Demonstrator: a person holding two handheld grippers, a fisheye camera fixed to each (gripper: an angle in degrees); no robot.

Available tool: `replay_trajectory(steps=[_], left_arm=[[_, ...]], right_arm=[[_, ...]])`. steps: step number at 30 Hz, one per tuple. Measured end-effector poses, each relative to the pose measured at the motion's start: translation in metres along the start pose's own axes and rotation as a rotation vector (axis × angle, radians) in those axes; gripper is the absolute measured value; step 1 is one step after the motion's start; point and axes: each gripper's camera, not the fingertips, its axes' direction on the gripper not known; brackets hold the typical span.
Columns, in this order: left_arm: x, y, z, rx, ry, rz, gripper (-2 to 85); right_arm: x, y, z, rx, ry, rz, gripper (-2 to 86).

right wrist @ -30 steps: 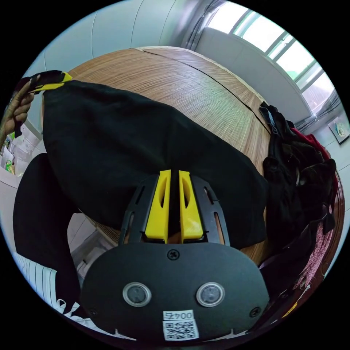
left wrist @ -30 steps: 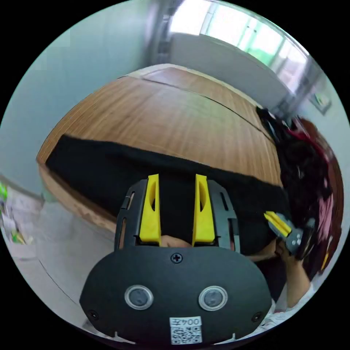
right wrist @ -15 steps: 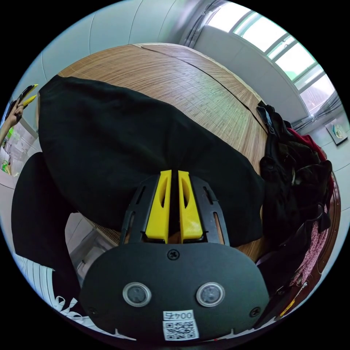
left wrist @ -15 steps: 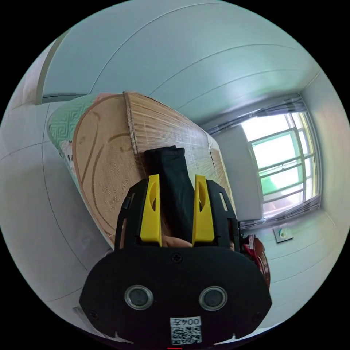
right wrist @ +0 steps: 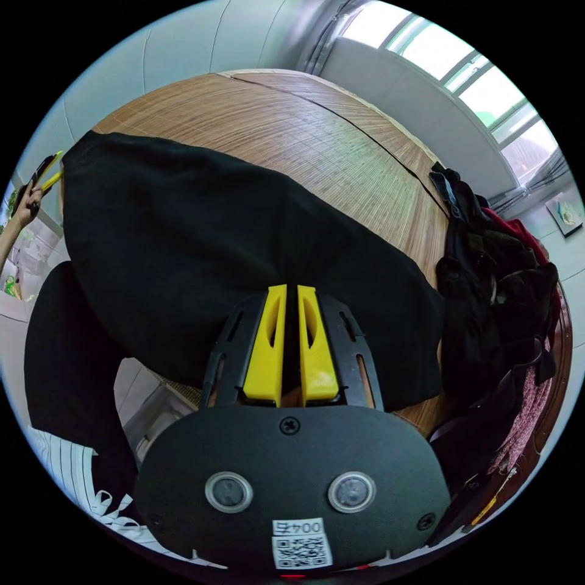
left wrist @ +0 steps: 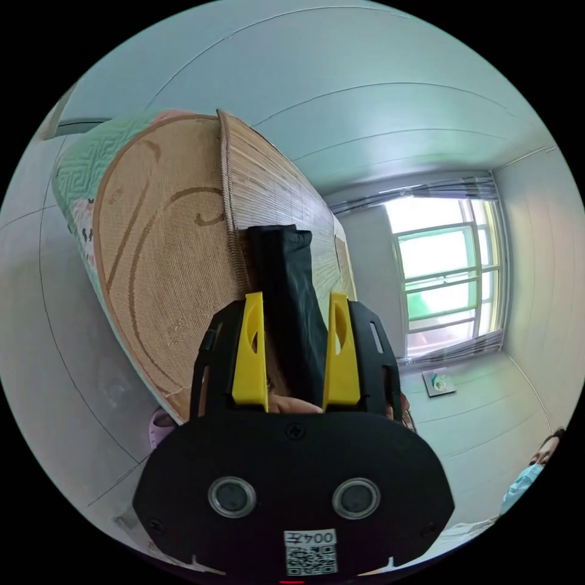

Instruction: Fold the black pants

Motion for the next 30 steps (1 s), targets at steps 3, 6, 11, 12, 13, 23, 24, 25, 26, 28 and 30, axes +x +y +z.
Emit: replay_trajectory(steps=[3, 6, 11, 12, 13, 23, 24, 25, 26, 28, 30], left_arm=[[-0.006, 0.005, -0.003, 0.01, 0.012, -0.014, 13.4], [-0.007, 0.014, -0.002, 0.003, 0.03, 0.006, 13.5], [-0.011, 0.04, 0.016, -0.028, 0.003, 0.048, 12.6], [-0.016, 0.048, 0.02, -0.023, 0.001, 0.042, 11.8], [-0.019, 0.052, 0.023, -0.021, 0.007, 0.035, 11.2], [0.07, 0.162, 0.064, -0.035, -0.051, 0.421, 2.3], [0.093, 0.185, 0.069, -0.047, -0.034, 0.479, 2.0], [0.104, 0.198, 0.072, -0.055, -0.024, 0.504, 1.8], [0.127, 0.224, 0.079, -0.078, -0.003, 0.555, 1.7], [0.164, 0.271, 0.092, -0.11, 0.007, 0.652, 1.5], [0.21, 0.342, 0.114, -0.153, 0.005, 0.774, 1.3]], right_arm=[[0.008, 0.001, -0.003, 0.002, -0.019, 0.018, 4.9], [0.014, 0.003, -0.006, 0.005, -0.02, 0.018, 4.9], [0.025, 0.004, -0.012, 0.004, -0.026, 0.024, 4.9], [0.027, 0.005, -0.014, 0.004, -0.027, 0.026, 4.9], [0.029, 0.005, -0.015, 0.005, -0.027, 0.026, 4.9], [0.07, 0.011, -0.045, 0.026, -0.043, 0.078, 6.4], [0.078, 0.012, -0.051, 0.029, -0.05, 0.098, 6.4], [0.083, 0.013, -0.054, 0.031, -0.056, 0.107, 6.4], [0.092, 0.016, -0.059, 0.031, -0.069, 0.124, 6.4], [0.106, 0.02, -0.068, 0.028, -0.082, 0.148, 6.2], [0.125, 0.028, -0.079, 0.023, -0.095, 0.166, 6.0]])
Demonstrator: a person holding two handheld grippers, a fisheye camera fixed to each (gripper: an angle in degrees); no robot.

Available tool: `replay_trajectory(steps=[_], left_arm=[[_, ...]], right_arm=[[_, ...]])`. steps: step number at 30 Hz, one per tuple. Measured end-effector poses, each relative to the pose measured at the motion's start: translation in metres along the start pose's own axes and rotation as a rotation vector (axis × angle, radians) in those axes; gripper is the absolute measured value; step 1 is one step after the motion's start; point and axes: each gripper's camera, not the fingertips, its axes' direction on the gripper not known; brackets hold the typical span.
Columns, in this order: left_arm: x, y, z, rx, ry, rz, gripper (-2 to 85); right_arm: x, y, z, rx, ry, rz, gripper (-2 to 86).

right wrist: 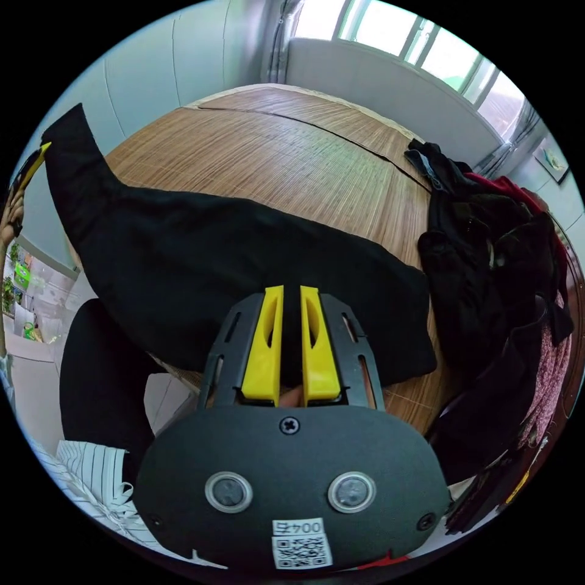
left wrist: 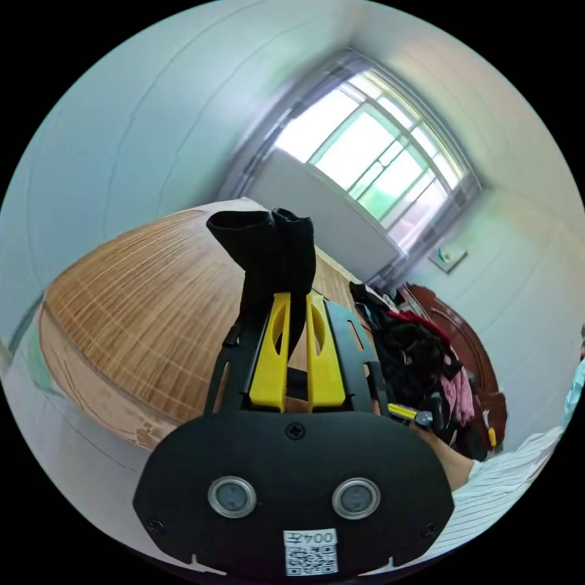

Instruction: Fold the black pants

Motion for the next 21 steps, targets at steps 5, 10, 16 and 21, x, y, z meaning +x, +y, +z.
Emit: replay_trajectory(steps=[5, 10, 16, 21], left_arm=[[0.159, 0.061, 0.081, -0.071, 0.005, 0.234, 1.1], [0.29, 0.156, 0.197, -0.14, 0.011, 0.404, 1.1], [0.397, 0.339, 0.388, -0.239, -0.094, 0.585, 1.7], [0.439, 0.53, 0.554, -0.43, -0.335, 0.881, 4.4]], right_arm=[[0.047, 0.016, -0.025, -0.013, -0.015, 0.042, 5.9], [0.106, 0.041, -0.046, -0.019, -0.033, 0.097, 5.9], [0.17, 0.079, -0.053, -0.027, -0.062, 0.179, 5.6], [0.208, 0.108, -0.052, -0.039, -0.133, 0.25, 5.4]])
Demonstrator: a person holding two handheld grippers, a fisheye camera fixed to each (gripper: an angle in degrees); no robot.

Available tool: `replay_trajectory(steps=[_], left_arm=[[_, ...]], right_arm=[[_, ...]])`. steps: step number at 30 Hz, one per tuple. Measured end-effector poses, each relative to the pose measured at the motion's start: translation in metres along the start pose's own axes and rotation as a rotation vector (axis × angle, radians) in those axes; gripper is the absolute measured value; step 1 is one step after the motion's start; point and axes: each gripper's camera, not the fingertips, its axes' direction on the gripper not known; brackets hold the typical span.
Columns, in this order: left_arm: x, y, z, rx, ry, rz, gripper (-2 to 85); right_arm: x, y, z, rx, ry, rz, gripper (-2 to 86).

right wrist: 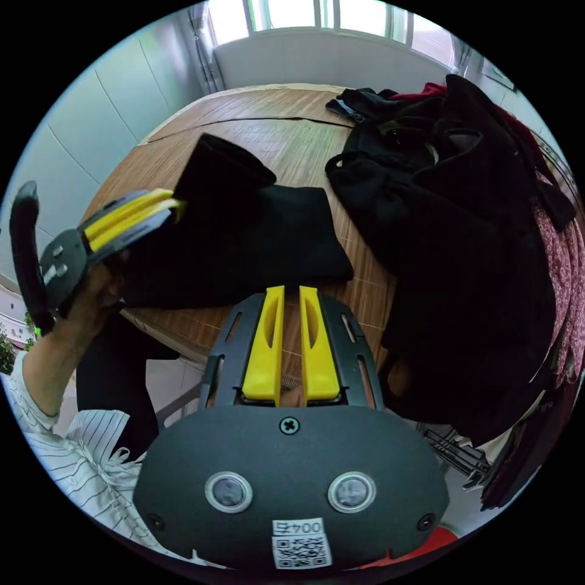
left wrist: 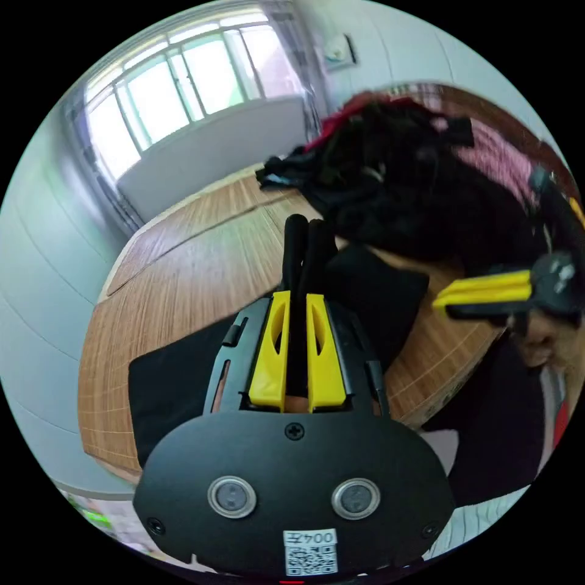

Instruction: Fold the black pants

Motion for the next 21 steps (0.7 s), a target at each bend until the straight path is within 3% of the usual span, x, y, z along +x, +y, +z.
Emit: replay_trajectory(steps=[4, 6, 9, 13, 16, 21], left_arm=[[0.071, 0.003, 0.046, -0.061, -0.127, 0.121, 8.7], [0.079, -0.004, 0.054, -0.058, -0.032, 0.156, 11.6], [0.05, -0.009, 0.043, -0.021, 0.164, 0.092, 12.9], [-0.021, 0.008, 0.065, -0.02, 0.18, -0.072, 12.8], [-0.091, 0.031, 0.111, -0.091, 0.094, -0.217, 12.2], [-0.162, 0.077, 0.219, -0.292, 0.048, -0.285, 11.3]], right_arm=[[0.026, 0.0, -0.011, 0.043, -0.192, 0.073, 6.5], [0.045, -0.011, -0.014, 0.072, -0.415, 0.154, 8.5], [0.049, -0.039, -0.006, 0.046, -0.503, 0.212, 11.7], [0.031, -0.075, 0.017, -0.036, -0.5, 0.257, 13.7], [-0.005, -0.095, 0.02, -0.022, -0.332, 0.2, 8.4], [-0.073, -0.083, 0.043, -0.004, 0.151, -0.19, 4.7]])
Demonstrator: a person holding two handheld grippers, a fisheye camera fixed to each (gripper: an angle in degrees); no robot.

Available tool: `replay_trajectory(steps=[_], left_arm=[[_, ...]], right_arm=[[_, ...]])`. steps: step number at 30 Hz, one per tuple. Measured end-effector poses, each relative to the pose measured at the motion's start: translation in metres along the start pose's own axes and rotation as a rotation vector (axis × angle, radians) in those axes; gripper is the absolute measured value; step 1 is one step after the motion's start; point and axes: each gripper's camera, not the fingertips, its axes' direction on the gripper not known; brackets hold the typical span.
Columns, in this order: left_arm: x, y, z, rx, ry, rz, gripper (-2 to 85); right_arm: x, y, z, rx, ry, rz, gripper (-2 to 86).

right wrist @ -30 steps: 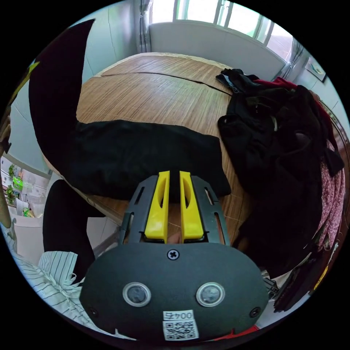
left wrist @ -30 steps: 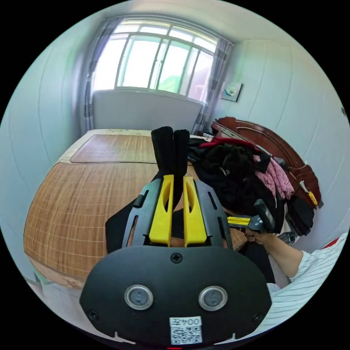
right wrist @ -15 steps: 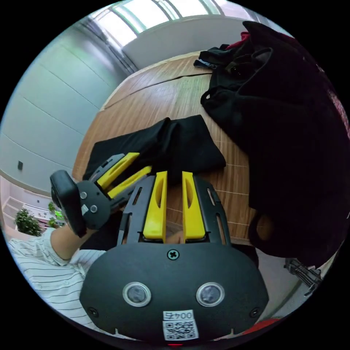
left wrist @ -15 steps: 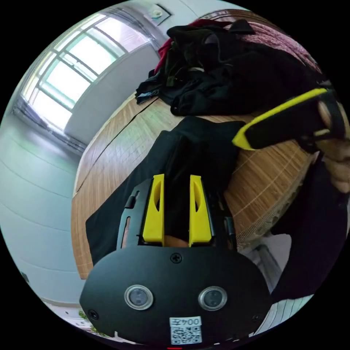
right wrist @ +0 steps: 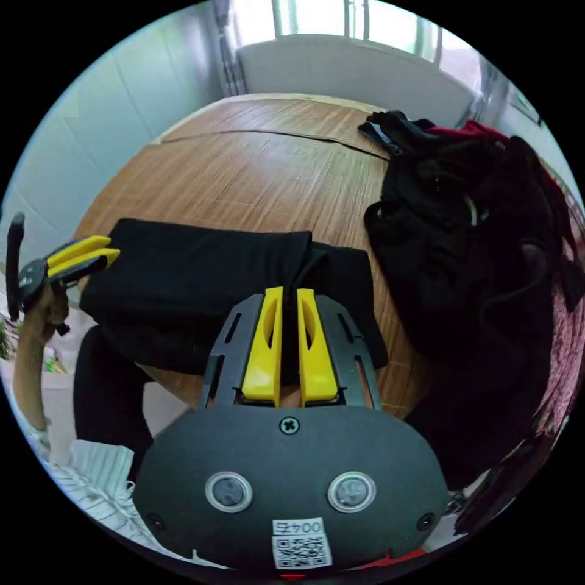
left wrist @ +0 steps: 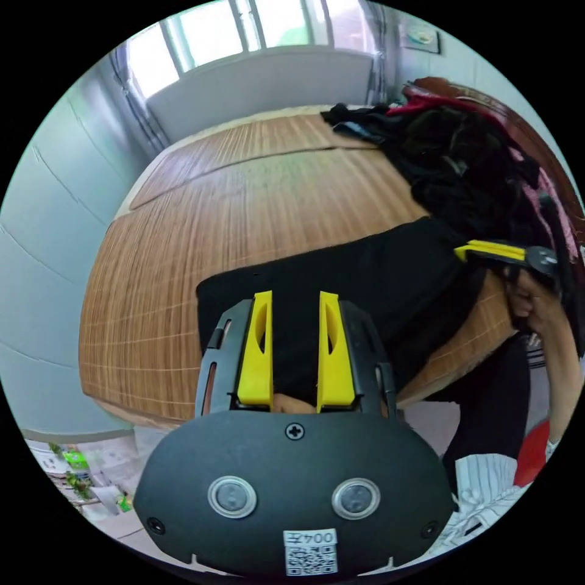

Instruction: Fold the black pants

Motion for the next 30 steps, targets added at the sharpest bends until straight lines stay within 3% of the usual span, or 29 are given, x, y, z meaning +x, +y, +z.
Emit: replay_trajectory(steps=[5, 10, 14, 17, 20, 25, 28, 30], left_arm=[[0.001, 0.009, 0.062, 0.026, -0.022, 0.038, 10.7], [0.003, 0.004, 0.085, 0.034, -0.08, 0.062, 9.8], [-0.012, 0.002, 0.099, 0.036, -0.064, 0.055, 9.5], [-0.023, 0.002, 0.107, 0.044, -0.052, 0.051, 9.5], [-0.035, 0.004, 0.114, 0.058, -0.04, 0.047, 9.6], [-0.05, 0.008, 0.118, 0.075, -0.057, 0.056, 9.7], [-0.062, 0.011, 0.117, 0.08, -0.051, 0.053, 9.6], [-0.072, 0.015, 0.116, 0.096, -0.047, 0.055, 9.6]], right_arm=[[-0.014, 0.011, 0.003, 0.004, 0.072, -0.039, 6.3], [-0.059, 0.01, -0.053, 0.188, 0.222, -0.107, 6.8], [-0.11, -0.01, -0.024, 0.168, 0.279, -0.236, 8.0], [-0.106, -0.015, 0.032, -0.006, 0.151, -0.185, 8.4], [-0.09, 0.001, 0.05, 0.072, 0.022, -0.066, 7.9], [-0.104, 0.006, 0.043, 0.103, 0.068, -0.106, 7.3], [-0.108, 0.03, 0.02, 0.234, 0.089, -0.042, 6.3], [-0.112, 0.046, 0.053, 0.131, 0.064, -0.051, 6.2]])
